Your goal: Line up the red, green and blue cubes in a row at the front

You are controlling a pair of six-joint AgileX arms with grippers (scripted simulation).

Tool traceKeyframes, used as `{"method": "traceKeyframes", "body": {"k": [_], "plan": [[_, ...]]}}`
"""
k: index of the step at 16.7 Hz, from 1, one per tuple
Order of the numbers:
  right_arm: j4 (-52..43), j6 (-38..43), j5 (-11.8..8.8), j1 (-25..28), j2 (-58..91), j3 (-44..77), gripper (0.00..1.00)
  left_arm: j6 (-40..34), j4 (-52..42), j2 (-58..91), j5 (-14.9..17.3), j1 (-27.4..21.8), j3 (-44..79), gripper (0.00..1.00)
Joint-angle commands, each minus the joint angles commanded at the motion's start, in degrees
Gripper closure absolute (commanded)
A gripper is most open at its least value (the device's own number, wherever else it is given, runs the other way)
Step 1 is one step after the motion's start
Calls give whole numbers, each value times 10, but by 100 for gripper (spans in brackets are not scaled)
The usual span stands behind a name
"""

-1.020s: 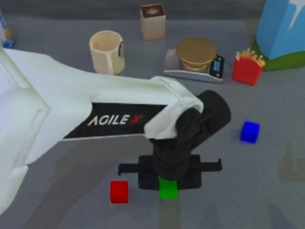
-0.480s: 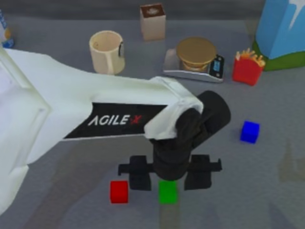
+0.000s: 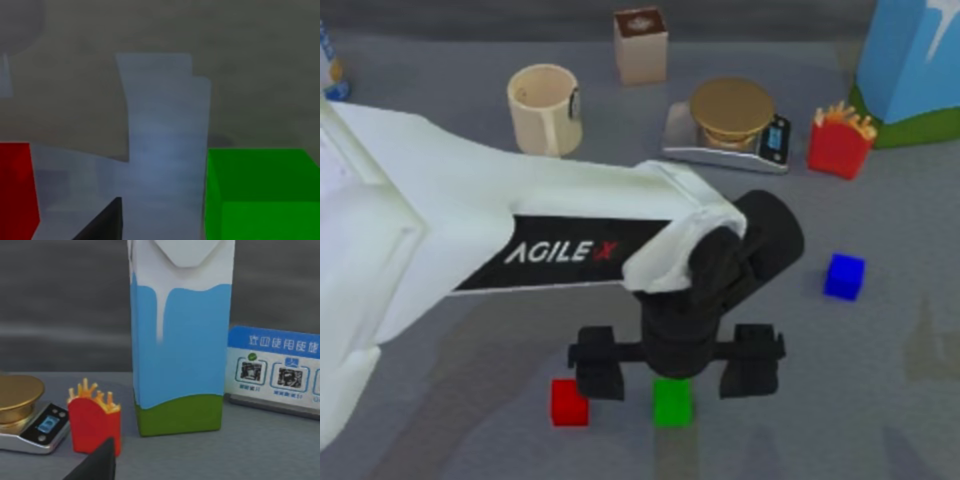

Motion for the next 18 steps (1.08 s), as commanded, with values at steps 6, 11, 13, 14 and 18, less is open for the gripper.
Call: {"method": "traceKeyframes", "body": {"k": [6, 11, 13, 14, 18], "plan": [[0, 0, 0, 0, 0, 0, 0, -1, -70, -22, -1, -2, 45, 0], [0, 0, 0, 0, 0, 0, 0, -6, -143, -52, 0, 6, 92, 0], [0, 0, 0, 0, 0, 0, 0, -6, -143, -52, 0, 6, 92, 0], [0, 0, 0, 0, 0, 0, 0, -5, -142, -50, 0, 4, 90, 0], [-23, -21, -1, 9, 34, 34, 0, -1, -120, -85, -3, 26, 57, 0]]}}
